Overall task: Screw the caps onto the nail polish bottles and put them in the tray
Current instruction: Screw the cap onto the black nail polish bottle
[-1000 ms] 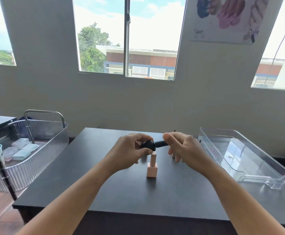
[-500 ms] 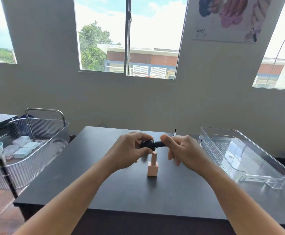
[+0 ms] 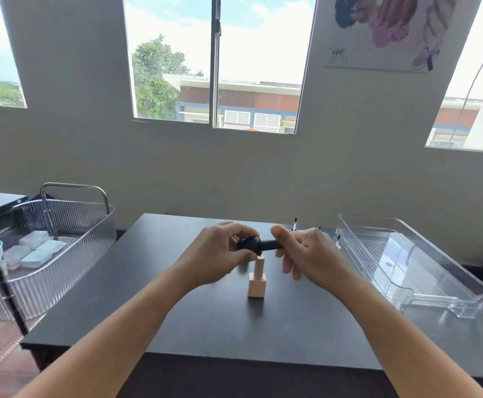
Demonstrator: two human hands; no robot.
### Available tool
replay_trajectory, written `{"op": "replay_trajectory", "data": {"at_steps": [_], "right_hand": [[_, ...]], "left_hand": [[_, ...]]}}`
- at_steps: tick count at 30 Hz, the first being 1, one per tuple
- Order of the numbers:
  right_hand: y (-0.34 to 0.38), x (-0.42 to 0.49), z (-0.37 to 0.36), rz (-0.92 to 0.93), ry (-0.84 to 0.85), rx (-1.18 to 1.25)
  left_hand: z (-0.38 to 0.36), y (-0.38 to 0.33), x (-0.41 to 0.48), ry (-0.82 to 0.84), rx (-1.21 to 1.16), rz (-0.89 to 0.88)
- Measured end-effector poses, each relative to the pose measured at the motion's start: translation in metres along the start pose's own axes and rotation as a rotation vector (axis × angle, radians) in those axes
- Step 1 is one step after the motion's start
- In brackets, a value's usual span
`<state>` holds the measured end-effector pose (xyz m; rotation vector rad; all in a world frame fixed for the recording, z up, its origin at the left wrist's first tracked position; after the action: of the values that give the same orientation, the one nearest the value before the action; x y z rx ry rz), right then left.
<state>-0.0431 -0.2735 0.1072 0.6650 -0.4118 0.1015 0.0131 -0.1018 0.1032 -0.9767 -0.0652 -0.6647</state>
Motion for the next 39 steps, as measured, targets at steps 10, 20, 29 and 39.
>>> {"op": "replay_trajectory", "data": {"at_steps": [10,20,29,39], "right_hand": [[0.009,0.000,-0.003,0.151,-0.038,-0.051],[0.003,-0.006,-0.004,0.088,0.020,-0.096],[0.009,-0.008,-0.002,0.163,-0.022,-0.147],[0.013,-0.011,-0.010,0.209,0.032,-0.195]], "left_hand": [[0.002,-0.001,0.003,-0.014,0.031,0.010],[-0.001,0.004,0.002,-0.007,0.069,0.000],[-0.004,0.001,0.001,-0.014,0.117,-0.014],[-0.004,-0.003,-0.002,-0.032,0.212,-0.072]]}}
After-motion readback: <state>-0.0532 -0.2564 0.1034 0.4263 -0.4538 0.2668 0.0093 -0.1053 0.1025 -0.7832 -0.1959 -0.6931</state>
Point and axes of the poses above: each hand's wrist, its own x-axis towards the middle knuckle, its own z-axis out of the back of the hand, y = z × x, the point moved 7 cm from there along x, towards the middle knuckle, and after that the axes turned 7 degrees about z, right-handed, at the moved point
